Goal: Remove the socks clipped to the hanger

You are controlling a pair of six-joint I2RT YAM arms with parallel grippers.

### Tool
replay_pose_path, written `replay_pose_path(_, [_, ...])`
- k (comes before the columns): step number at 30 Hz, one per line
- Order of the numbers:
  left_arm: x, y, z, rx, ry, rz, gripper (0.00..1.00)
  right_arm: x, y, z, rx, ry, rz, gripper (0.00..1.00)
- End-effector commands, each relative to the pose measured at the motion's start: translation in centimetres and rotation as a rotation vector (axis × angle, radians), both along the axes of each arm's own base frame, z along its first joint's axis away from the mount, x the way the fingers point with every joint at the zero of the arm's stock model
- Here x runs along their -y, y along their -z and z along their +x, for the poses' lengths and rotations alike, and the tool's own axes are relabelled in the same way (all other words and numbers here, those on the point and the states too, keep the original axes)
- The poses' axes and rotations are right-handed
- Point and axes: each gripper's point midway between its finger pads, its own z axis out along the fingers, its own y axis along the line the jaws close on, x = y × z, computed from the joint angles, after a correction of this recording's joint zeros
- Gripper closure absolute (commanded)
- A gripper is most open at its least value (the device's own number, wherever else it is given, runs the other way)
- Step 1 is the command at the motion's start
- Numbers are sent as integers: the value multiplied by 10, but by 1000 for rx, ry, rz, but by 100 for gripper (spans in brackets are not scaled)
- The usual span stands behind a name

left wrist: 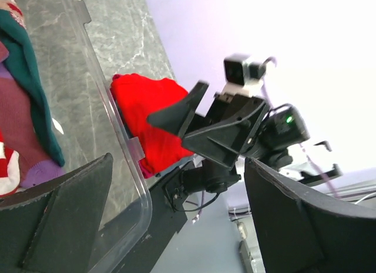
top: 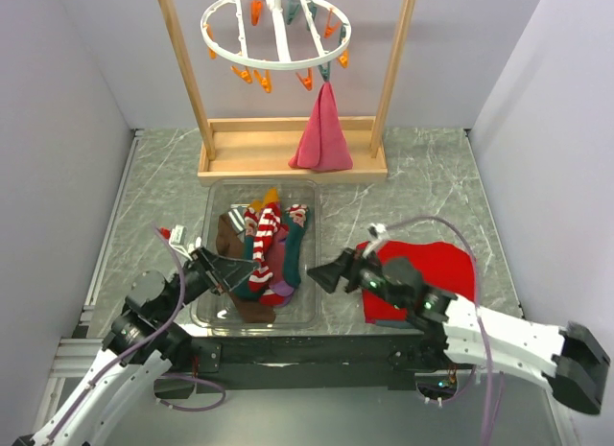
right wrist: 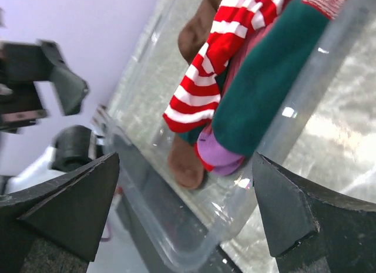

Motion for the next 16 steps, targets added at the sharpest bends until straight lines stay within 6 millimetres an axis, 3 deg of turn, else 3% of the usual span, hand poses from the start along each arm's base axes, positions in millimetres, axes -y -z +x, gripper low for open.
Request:
replay_pose_path(1, [-3,-17,-9,78,11,-97,2,30,-26,5,12,155,274,0])
replay_pose_path(2, [-4,-8,-10,59,10,-90,2,40,-33,3,28,179,324,0])
replay_pose_path(4, [-12,-11,-17,97,-9,-122,2,57,-25,7,14,256,365,0])
replay_pose_path(8, [-15,3,-23,86,-2,-56,2,84,6,4,0,336,423,0])
replay_pose_path(12, [-13,6,-26,118,21,-57,1,97,26,8,-38,401,487,0])
replay_pose_path(13, [-10,2,-27,125,42,-75,1,98,45,9,-75,423,453,0])
replay_pose_path(14, [-8,7,-26,116,49,-81,1,98,43,9,-80,425,478,0])
replay_pose_path(16, [-5,-3,-30,142,74,-145,1,99,49,10,-108,442,459,0])
